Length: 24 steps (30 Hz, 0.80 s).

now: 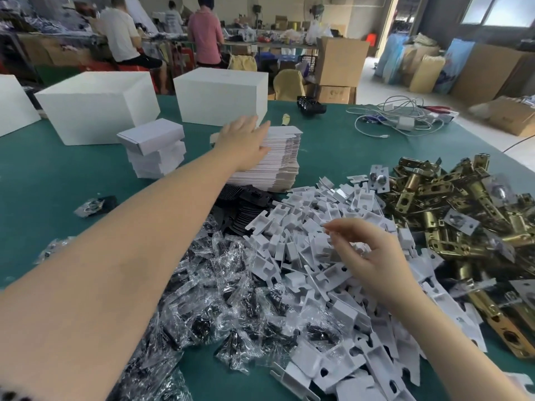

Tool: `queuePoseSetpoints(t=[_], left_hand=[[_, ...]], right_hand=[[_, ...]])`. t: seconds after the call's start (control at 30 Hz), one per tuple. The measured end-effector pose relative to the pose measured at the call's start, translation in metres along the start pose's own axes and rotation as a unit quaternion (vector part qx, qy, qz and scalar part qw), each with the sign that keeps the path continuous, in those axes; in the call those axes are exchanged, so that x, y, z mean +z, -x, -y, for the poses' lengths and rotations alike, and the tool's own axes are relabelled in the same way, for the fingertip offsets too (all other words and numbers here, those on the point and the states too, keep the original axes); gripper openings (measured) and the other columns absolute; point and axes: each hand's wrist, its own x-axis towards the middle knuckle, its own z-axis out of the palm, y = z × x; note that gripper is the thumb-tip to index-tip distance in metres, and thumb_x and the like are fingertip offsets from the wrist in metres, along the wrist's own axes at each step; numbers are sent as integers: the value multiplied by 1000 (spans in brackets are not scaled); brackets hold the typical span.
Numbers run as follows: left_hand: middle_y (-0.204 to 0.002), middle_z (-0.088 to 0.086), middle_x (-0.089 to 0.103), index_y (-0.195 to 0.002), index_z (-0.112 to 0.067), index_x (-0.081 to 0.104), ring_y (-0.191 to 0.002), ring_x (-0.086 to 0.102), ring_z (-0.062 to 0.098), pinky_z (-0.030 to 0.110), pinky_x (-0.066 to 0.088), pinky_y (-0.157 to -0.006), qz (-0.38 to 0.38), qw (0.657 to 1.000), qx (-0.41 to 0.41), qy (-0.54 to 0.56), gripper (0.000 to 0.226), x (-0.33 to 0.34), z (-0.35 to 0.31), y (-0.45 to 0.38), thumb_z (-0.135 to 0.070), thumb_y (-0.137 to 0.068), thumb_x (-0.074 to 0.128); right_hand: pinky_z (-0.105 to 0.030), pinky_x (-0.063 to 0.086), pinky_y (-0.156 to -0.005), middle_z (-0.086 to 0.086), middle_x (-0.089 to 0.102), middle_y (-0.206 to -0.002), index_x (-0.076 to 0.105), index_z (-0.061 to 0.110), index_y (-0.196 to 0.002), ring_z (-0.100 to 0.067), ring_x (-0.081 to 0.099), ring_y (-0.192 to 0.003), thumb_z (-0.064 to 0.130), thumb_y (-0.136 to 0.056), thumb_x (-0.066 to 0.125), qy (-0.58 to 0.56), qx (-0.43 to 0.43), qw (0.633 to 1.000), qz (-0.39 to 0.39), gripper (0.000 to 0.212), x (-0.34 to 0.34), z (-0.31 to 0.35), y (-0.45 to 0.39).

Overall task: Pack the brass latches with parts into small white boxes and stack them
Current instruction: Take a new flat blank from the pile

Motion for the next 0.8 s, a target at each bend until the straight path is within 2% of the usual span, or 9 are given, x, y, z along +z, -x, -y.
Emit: queuePoseSetpoints(t=[0.1,0.17,0.23,0.33,0.43,0.53,0.63,0.7,0.8], left_hand=[[-152,12,45,-155,-17,25,-138,42,32,47,30,-114,-1,1000,-11,-26,52,6,-5,0,-33,-107,38],[-128,13,63,-136,-16,50,-114,57,35,42,44,-86,-50,998,-6,-32,34,3,-4,2,-29,-107,38],[-107,12,66,-111,-15,60,-95,59,33,34,37,-66,-62,998,-2,-5,25,0,-1,5,-26,-106,39],[-100,9,61,-103,-18,62,-91,57,30,32,35,-63,-65,997,-2,39,26,-10,5,10,-23,-106,37],[-108,13,66,-122,-16,65,-102,61,38,39,41,-70,-195,976,-28,91,33,-27,2,23,-19,-106,36],[-109,9,70,-130,-12,63,-97,63,27,32,45,-74,-358,903,-81,223,36,-49,-9,42,-26,-107,38],[-75,-10,56,-93,-10,67,-64,45,3,16,32,-61,-414,794,-119,429,23,-72,-32,64,-20,-102,48],[-65,-11,41,-75,-13,52,-59,34,4,23,30,-62,-369,709,-163,578,27,-78,-55,89,-19,-101,52],[-78,-2,51,-79,-18,57,-72,46,12,30,42,-70,-225,659,-211,686,23,-63,-95,133,-28,-100,57]], right_hand=[[-26,59,-73,18,70,-97,65,41,-103,-8,70,-85,16,-91,61,-13,5,1000,1,27,-1,0,0],[-26,59,-75,20,69,-99,65,40,-103,-7,70,-87,19,-91,60,-14,5,1000,6,25,-1,0,-1],[-22,57,-79,21,69,-96,63,42,-101,-4,69,-89,21,-90,60,1,0,1000,7,25,0,0,-1],[-13,52,-80,24,69,-95,63,45,-101,1,65,-93,16,-91,63,27,-5,1000,5,31,2,-1,1],[-12,51,-79,22,68,-97,64,42,-102,1,64,-95,14,-93,64,41,-1,999,13,30,3,-4,3],[-10,51,-79,22,66,-100,63,35,-106,5,62,-95,12,-93,63,55,1,998,-1,27,3,0,2],[-8,48,-82,23,63,-100,59,33,-109,9,60,-95,10,-92,63,51,-3,997,-51,28,0,12,1],[-11,51,-83,19,65,-103,57,35,-111,6,63,-94,16,-93,63,-16,2,993,-113,27,-2,25,-1],[-14,54,-82,14,64,-114,49,39,-124,2,65,-98,30,-96,59,-151,45,976,-149,31,-1,43,-3]])
